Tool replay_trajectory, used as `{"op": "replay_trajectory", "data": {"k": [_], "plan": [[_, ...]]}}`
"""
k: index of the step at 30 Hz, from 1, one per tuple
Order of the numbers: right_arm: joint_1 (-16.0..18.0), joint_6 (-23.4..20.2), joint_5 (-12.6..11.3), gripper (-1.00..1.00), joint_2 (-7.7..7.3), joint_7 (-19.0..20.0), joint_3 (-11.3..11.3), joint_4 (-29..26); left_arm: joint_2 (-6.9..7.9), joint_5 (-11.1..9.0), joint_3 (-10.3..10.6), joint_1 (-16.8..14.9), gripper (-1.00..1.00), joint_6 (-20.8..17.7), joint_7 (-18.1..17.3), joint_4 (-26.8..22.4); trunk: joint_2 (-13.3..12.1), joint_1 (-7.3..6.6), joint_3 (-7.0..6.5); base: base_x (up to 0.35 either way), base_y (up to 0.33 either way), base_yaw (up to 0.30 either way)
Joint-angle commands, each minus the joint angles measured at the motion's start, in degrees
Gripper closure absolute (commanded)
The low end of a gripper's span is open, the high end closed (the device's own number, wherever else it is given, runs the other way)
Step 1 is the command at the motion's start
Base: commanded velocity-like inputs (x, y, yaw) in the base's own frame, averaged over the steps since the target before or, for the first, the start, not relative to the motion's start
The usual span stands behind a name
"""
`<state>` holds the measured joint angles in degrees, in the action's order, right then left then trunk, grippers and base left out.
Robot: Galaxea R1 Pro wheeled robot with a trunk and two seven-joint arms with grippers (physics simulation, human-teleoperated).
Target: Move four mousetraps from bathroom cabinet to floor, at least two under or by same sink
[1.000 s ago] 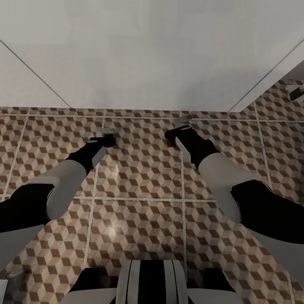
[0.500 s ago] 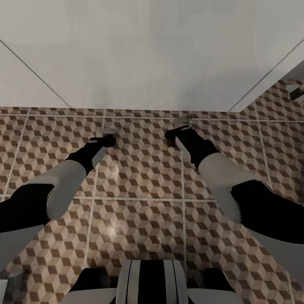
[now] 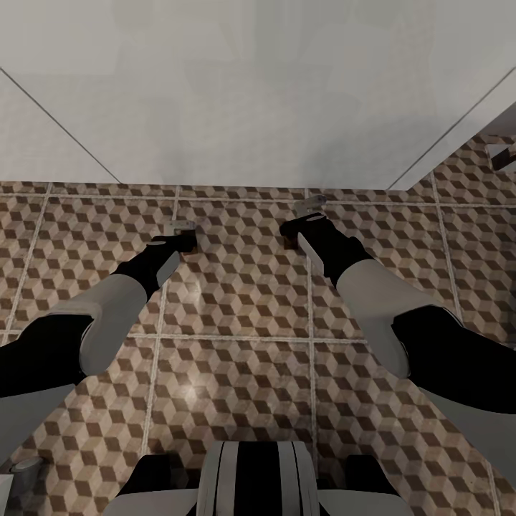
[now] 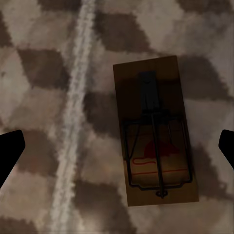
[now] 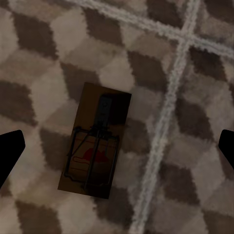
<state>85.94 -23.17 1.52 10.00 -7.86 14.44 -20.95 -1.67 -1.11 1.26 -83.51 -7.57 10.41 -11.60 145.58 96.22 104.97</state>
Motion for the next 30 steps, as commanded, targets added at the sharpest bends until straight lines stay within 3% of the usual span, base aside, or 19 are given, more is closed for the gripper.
{"op": "replay_trajectory", "data": {"k": [1, 10, 30], "plan": [[0.02, -0.38, 0.15, -1.00, 0.00, -0.22, 0.24, -0.06, 0.00, -0.12, 0.14, 0.01, -1.00, -0.34, 0.22, -0.11, 0.01, -0.01, 0.03, 0.000, 0.000, 0.000], [0.02, -0.38, 0.15, -1.00, 0.00, -0.22, 0.24, -0.06, 0.00, -0.12, 0.15, 0.01, -1.00, -0.34, 0.22, -0.15, 0.01, -0.01, 0.03, -0.116, 0.000, 0.000], [0.02, -0.38, 0.24, -1.00, 0.00, -0.22, 0.24, -0.06, -0.33, -0.12, 0.15, 0.01, -1.00, -0.34, 0.22, -0.11, 0.01, -0.01, 0.03, -0.324, 0.000, 0.000]]}}
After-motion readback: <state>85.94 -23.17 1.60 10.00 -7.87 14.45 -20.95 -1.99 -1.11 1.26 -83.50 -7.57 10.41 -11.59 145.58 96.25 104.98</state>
